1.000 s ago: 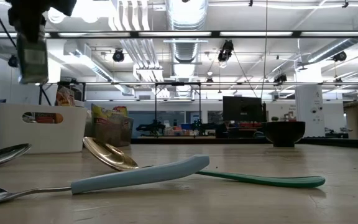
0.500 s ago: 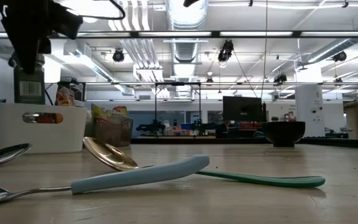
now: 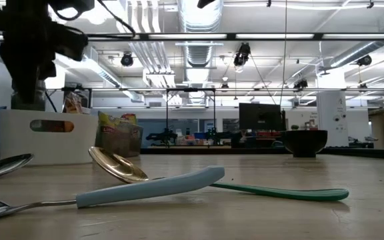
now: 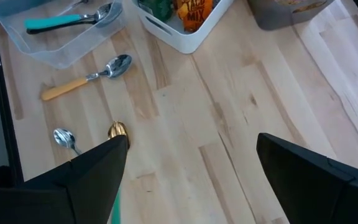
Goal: Pick & Place Food Item
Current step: Put the green seasoning bottle into the white bin
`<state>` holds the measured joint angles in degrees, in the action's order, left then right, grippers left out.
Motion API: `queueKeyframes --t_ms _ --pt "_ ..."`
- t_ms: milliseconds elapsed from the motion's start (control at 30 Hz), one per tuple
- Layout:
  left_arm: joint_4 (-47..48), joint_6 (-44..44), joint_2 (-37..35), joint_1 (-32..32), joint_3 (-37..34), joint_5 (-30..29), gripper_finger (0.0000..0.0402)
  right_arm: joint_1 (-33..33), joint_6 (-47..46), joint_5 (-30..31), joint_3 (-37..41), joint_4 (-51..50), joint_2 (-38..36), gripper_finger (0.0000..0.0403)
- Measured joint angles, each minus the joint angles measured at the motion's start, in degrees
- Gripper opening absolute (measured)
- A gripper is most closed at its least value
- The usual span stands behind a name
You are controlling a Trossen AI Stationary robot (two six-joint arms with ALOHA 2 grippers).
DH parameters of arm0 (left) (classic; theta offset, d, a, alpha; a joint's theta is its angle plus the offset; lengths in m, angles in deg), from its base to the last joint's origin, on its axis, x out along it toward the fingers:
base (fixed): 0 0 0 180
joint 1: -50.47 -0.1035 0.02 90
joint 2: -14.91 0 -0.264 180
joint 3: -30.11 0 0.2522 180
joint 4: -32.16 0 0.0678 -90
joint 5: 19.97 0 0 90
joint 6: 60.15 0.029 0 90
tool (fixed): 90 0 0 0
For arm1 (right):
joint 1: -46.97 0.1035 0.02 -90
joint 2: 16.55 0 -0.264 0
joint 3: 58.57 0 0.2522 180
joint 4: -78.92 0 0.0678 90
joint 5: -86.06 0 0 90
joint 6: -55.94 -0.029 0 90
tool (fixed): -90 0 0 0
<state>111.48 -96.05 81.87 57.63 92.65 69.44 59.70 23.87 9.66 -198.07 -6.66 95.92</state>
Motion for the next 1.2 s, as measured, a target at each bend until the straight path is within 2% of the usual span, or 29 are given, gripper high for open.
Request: queueKeyframes --t_ms 267,600,933,1200 --pt "-1.5 -0.5 0.0 -0.1 -3.7 0.0 0.0189 0.0 -1.7 -0.1 1.4 0.8 0.0 0.0356" --pt "-3.0 -0.1 0.0 -0.1 -4.1 0.1 0.0189 0.0 -4.2 -2.7 6.7 1.7 0.1 0.0356" --pt "-3.2 -1.1 0.0 -0.1 -4.1 0.2 0.0262 0.0 -5.6 -3.4 7.9 3.2 0.2 0.0356" --pt "-1.1 -3.5 -0.5 -0.1 -3.2 2.7 0.0285 0.3 -6.1 -3.5 8.2 3.1 0.2 0.0356"
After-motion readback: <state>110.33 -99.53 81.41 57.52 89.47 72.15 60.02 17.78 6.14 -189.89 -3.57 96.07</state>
